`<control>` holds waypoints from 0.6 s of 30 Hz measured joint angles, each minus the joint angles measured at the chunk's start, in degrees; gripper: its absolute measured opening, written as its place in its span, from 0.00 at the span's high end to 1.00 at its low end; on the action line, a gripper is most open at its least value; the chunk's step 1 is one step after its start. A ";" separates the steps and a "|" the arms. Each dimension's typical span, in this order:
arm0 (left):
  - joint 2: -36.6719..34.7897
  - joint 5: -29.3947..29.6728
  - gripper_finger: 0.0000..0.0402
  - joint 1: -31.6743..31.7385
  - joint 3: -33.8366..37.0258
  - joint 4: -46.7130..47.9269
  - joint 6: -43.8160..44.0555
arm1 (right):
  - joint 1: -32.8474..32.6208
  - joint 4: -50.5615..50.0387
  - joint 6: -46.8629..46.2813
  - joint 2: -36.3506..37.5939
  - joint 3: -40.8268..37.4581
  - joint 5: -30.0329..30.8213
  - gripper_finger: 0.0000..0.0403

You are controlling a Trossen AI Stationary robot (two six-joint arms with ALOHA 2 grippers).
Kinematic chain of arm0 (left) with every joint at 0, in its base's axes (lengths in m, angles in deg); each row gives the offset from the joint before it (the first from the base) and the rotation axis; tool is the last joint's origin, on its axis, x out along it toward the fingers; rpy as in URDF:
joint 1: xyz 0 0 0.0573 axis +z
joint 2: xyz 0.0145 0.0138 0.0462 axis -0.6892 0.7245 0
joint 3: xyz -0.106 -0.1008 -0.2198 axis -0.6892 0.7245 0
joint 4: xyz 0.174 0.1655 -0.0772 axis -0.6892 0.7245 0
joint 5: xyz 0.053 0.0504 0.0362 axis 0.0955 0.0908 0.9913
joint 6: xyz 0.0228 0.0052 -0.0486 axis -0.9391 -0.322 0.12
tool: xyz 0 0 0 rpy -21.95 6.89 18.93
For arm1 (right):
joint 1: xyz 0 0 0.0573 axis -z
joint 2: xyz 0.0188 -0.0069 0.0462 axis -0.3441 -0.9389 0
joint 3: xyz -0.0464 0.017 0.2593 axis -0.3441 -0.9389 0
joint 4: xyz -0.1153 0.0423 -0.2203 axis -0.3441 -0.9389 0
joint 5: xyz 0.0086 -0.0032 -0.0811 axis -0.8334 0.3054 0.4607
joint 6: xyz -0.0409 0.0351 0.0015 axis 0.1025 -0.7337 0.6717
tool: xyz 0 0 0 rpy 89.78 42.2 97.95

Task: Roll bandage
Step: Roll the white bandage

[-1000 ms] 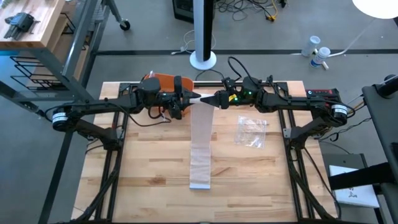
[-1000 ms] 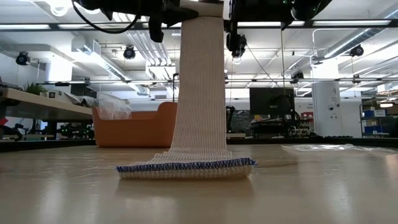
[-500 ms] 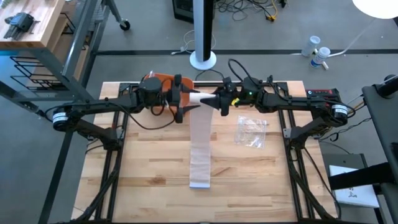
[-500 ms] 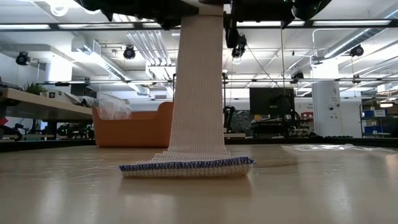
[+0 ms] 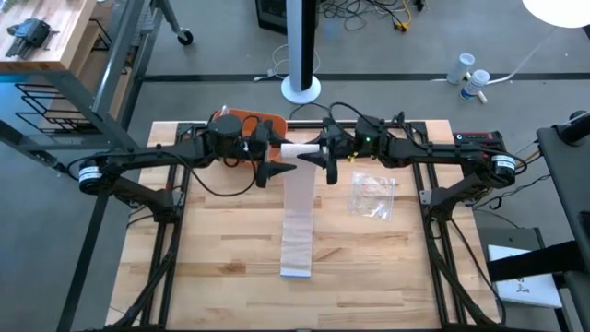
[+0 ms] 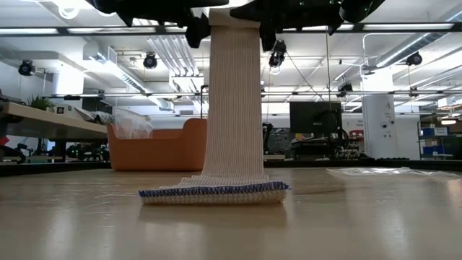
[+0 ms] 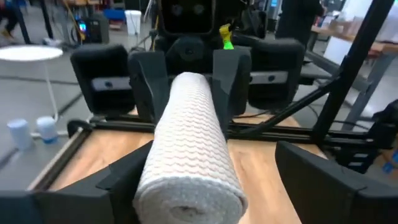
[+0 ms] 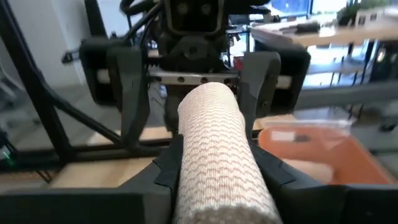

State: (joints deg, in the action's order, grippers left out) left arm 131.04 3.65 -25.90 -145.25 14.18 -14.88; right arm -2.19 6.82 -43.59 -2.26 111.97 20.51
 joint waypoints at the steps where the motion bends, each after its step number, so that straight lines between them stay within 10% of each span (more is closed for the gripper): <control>1: 0.00 -0.06 0.25 0.07 0.00 0.10 1.48 | 0.00 -0.15 2.35 0.00 0.00 0.02 0.74; 18: 1.98 -7.92 0.27 5.38 0.00 1.67 17.98 | -0.59 -0.96 37.14 0.00 0.00 0.97 0.76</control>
State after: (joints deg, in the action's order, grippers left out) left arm 133.02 -4.27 -20.52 -145.25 15.85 3.10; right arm -2.78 5.86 -6.45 -2.26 111.97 21.48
